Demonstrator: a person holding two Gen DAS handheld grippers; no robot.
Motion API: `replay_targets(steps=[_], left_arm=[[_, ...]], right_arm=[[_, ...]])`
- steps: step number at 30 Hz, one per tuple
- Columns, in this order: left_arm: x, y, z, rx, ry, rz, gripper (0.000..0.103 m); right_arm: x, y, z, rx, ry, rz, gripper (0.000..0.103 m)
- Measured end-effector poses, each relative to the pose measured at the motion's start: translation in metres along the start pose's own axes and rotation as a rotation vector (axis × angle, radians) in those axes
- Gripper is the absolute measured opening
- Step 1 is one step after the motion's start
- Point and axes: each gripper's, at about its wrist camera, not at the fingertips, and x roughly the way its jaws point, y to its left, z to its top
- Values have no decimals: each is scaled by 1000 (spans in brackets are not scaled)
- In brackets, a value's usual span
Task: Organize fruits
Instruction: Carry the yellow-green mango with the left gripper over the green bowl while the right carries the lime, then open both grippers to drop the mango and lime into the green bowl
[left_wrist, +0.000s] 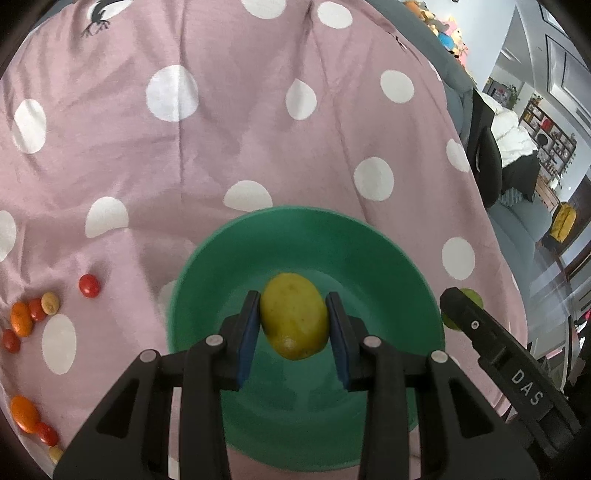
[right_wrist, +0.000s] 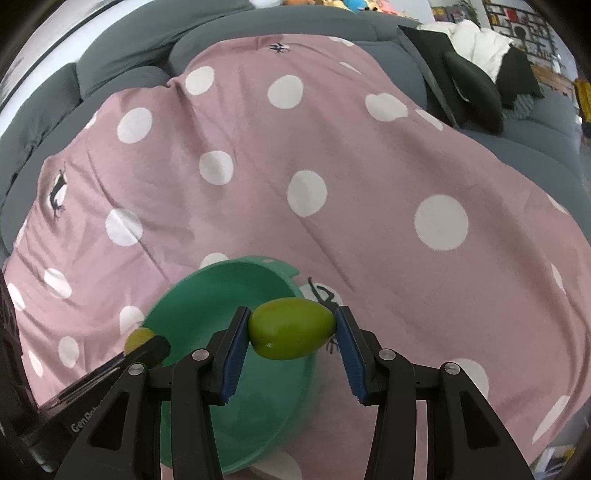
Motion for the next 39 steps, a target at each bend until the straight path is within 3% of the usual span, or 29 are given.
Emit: replay_targets(steps=[16, 39], left_arm=[[20, -18, -11, 82, 26, 7, 35], [44, -17, -18, 58, 102, -3, 35]], right_arm=[[4, -6, -2, -10, 7, -67, 48], [8, 18, -7, -126, -4, -108, 48]])
